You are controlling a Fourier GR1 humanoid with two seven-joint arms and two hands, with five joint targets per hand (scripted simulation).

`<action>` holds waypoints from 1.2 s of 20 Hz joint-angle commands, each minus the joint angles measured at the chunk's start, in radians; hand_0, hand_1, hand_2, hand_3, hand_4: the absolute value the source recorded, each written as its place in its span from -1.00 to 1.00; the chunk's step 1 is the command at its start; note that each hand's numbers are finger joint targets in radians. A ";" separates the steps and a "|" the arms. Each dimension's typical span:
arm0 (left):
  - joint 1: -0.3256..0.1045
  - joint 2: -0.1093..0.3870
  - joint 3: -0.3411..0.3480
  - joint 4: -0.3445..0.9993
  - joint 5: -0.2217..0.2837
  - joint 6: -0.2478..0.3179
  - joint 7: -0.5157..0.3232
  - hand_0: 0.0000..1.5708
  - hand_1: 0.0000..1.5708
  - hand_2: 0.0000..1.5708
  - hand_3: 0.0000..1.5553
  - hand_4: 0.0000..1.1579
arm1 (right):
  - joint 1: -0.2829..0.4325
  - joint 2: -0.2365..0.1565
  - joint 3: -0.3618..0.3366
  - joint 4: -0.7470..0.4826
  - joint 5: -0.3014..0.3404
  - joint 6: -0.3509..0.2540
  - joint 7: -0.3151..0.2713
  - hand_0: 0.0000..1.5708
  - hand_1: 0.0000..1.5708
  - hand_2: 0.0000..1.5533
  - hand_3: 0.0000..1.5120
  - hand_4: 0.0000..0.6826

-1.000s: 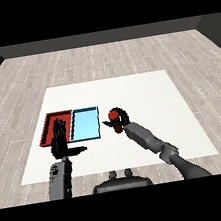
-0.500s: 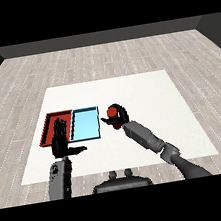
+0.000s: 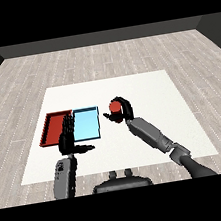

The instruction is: Pick the red can and put it in the red box

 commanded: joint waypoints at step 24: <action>-0.115 -0.017 -0.351 0.131 -0.067 0.262 0.171 -1.00 -1.00 -1.00 -1.00 -1.00 | 0.308 -0.020 -0.097 -0.587 0.387 0.018 0.155 0.84 0.84 0.85 0.85 0.83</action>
